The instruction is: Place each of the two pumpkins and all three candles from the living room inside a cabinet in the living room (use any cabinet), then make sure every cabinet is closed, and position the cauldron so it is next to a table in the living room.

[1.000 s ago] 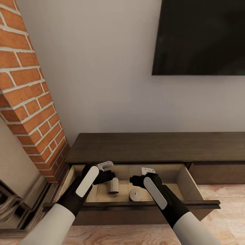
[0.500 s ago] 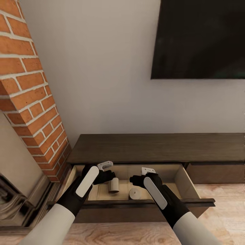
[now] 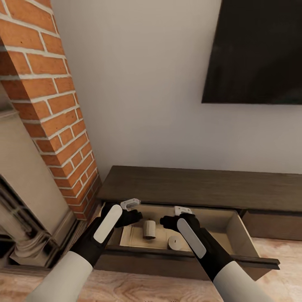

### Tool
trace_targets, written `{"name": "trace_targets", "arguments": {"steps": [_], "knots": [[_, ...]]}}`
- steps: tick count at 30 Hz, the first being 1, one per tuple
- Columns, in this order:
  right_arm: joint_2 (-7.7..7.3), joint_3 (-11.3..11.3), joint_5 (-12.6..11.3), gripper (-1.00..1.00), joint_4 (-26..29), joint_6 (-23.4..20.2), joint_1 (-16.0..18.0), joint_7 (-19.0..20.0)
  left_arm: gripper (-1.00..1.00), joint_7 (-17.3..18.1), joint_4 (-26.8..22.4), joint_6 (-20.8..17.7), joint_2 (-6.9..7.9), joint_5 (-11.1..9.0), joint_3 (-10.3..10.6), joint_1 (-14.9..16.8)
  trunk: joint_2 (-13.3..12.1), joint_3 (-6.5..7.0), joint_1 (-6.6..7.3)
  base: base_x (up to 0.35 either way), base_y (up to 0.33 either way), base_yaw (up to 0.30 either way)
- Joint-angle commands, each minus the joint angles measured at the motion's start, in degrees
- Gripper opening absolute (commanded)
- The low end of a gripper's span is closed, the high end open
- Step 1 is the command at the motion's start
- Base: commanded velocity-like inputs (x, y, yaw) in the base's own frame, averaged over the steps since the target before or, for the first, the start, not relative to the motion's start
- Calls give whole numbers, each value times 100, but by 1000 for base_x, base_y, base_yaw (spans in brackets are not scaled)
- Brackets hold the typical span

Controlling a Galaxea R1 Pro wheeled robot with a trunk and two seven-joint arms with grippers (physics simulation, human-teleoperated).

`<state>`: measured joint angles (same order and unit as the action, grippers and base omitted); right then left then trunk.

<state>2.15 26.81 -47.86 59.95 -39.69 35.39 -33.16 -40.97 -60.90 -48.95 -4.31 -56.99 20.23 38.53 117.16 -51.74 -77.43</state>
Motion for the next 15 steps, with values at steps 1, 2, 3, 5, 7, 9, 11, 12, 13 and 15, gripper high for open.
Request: {"name": "trace_targets", "arguments": {"steps": [1,2,3,5,7,9,11,12,13,15], "knots": [[-2,8,-57,100,10,-4,3,-59,100,-60,-5,-1,-3,-58,8,5,-39,13,25,-206,0,278],[1,8,-57,100,13,-4,3,-59,100,-60,-7,-1,-5,-58,8,5,-79,31,47,-251,0,278],[1,8,-57,100,14,-4,3,-59,100,-60,-8,-1,-6,-58,8,5,-119,49,69,-279,0,278],[3,8,-57,100,16,-4,3,-59,100,-60,-8,-1,-9,-58,8,5,-199,85,113,-303,0,279],[4,8,-57,100,16,-5,3,-59,100,-60,-6,-1,-13,-58,8,5,-280,121,157,-310,0,279],[5,8,-57,100,17,-4,3,-59,100,-60,-8,-1,-16,-58,8,5,-360,157,200,-230,0,279],[5,8,-57,100,17,-4,3,-59,100,-60,-8,-1,-17,-58,8,5,-440,193,244,-101,0,279],[5,8,-57,100,17,-4,3,-59,100,-60,-8,-1,-17,-58,8,5,-480,211,266,-51,0,279],[5,8,-57,100,17,-4,3,-59,100,-60,-9,-1,-17,-58,8,5,-520,228,288,-41,0,279],[4,8,-56,100,17,-4,3,-59,100,-60,-9,-1,-17,-58,8,5,-600,264,332,-21,0,279]]}}
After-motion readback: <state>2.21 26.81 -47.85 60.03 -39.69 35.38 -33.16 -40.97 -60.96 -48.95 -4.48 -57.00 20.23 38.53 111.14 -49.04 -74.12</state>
